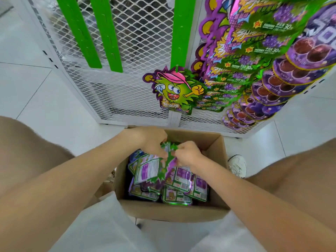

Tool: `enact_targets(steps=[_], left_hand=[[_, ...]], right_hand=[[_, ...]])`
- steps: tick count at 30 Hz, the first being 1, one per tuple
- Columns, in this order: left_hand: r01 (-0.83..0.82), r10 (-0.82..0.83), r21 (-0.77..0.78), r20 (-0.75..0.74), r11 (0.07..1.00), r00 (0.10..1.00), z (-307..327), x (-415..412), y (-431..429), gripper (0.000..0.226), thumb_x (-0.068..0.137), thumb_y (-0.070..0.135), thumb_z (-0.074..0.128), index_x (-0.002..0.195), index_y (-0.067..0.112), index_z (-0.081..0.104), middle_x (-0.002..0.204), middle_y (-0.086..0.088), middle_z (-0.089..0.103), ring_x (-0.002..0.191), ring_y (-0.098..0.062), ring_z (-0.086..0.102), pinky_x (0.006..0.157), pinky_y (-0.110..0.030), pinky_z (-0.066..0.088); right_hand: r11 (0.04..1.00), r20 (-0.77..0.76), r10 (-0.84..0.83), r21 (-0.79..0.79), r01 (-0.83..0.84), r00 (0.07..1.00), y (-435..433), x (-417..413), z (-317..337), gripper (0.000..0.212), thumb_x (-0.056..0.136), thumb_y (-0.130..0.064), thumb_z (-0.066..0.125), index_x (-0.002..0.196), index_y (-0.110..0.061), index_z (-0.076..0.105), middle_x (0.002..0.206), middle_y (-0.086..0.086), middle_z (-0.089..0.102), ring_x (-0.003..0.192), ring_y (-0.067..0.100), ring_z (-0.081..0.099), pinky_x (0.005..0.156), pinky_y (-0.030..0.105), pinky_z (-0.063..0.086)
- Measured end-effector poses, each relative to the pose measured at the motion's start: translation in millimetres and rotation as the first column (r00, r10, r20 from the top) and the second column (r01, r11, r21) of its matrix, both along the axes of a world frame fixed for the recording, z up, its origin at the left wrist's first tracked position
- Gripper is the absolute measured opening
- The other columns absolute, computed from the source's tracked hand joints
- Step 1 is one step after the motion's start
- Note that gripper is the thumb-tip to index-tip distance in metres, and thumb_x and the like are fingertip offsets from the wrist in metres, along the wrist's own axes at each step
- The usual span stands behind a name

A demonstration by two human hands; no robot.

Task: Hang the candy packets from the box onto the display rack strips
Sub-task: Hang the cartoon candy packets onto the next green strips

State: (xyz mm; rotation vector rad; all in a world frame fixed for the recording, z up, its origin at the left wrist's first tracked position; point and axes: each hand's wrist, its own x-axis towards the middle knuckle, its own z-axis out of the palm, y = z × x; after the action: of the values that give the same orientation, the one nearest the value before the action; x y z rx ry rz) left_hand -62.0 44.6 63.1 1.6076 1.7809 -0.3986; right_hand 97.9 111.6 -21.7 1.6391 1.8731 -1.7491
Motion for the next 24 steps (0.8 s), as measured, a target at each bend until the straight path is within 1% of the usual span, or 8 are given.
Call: enact_targets(steps=[4,8,12,14,17,20,22,24], left_hand=[[-0.199,0.172,0.089,0.247,0.976,0.954,22,4,-1,0.063,0.083,0.069,0.077,0.129,0.028,0.065,0.121,0.006,0.072,0.111,-0.017,0.068,0.103,-0.036,0.053],[-0.388,0.274,0.231,0.405,0.892,0.872,34,3,4,0.036,0.096,0.03,0.075,0.128,0.022,0.061,0.114,0.0,0.073,0.106,-0.017,0.07,0.097,-0.04,0.056],[-0.38,0.239,0.493,0.327,0.783,0.914,46,0,11,0.015,0.105,0.013,0.058,0.119,0.014,0.063,0.106,-0.002,0.068,0.101,-0.023,0.066,0.081,-0.036,0.048],[-0.391,0.284,0.584,0.27,0.711,0.92,53,-5,17,0.01,0.105,0.009,0.056,0.099,0.016,0.06,0.091,-0.003,0.062,0.089,-0.03,0.06,0.07,-0.037,0.037],[-0.416,0.308,0.64,0.28,0.646,0.909,66,-12,26,0.037,0.104,0.008,0.058,0.077,0.029,0.045,0.075,0.002,0.053,0.079,-0.032,0.054,0.065,-0.038,0.027],[-0.499,0.331,0.645,0.374,0.578,0.866,77,-11,38,0.016,0.103,0.009,0.062,0.1,0.024,0.064,0.093,0.001,0.065,0.089,-0.024,0.06,0.075,-0.034,0.042],[-0.631,0.395,0.633,0.492,0.448,0.775,81,-9,50,0.039,0.097,0.007,0.066,0.134,0.016,0.06,0.124,0.0,0.064,0.113,-0.019,0.061,0.097,-0.031,0.047],[-0.718,0.416,0.629,0.591,0.299,0.691,92,-5,60,0.061,0.094,0.005,0.065,0.151,0.015,0.044,0.146,-0.002,0.052,0.132,-0.018,0.051,0.112,-0.035,0.044]], right_hand=[[0.944,-0.28,-0.302,-0.224,0.243,0.911,16,-7,88,0.025,0.093,0.021,0.057,0.089,-0.003,0.06,0.095,0.024,0.069,0.073,0.033,0.073,0.065,0.039,0.065],[0.911,-0.395,-0.384,-0.311,0.272,0.835,31,4,138,0.032,0.095,0.013,0.064,0.116,-0.007,0.05,0.108,0.025,0.062,0.09,0.036,0.074,0.085,0.047,0.063],[0.967,-0.248,0.051,0.254,0.014,0.967,38,15,172,0.049,0.089,-0.038,0.082,0.123,-0.022,0.05,0.104,0.004,0.069,0.101,0.024,0.073,0.095,0.043,0.06],[0.868,-0.112,0.2,0.481,-0.123,0.973,46,19,186,0.079,0.082,-0.055,0.083,0.143,-0.027,0.04,0.104,-0.001,0.068,0.101,0.017,0.067,0.093,0.038,0.054],[0.636,0.074,0.353,0.712,-0.297,0.933,63,17,188,0.059,0.088,-0.048,0.078,0.138,-0.029,0.054,0.103,0.003,0.063,0.11,0.023,0.057,0.09,0.038,0.049],[0.429,0.113,0.323,0.867,-0.252,0.94,86,11,186,0.022,0.097,-0.037,0.071,0.117,-0.029,0.071,0.104,0.006,0.051,0.114,0.03,0.044,0.091,0.037,0.036],[0.36,0.131,0.312,0.9,-0.245,0.941,98,6,189,0.015,0.098,-0.034,0.069,0.111,-0.027,0.074,0.108,0.004,0.051,0.111,0.029,0.046,0.093,0.038,0.038],[0.402,0.082,0.324,0.89,-0.215,0.942,105,0,194,0.016,0.1,-0.027,0.068,0.113,-0.021,0.074,0.103,0.001,0.064,0.107,0.027,0.059,0.092,0.038,0.046]])
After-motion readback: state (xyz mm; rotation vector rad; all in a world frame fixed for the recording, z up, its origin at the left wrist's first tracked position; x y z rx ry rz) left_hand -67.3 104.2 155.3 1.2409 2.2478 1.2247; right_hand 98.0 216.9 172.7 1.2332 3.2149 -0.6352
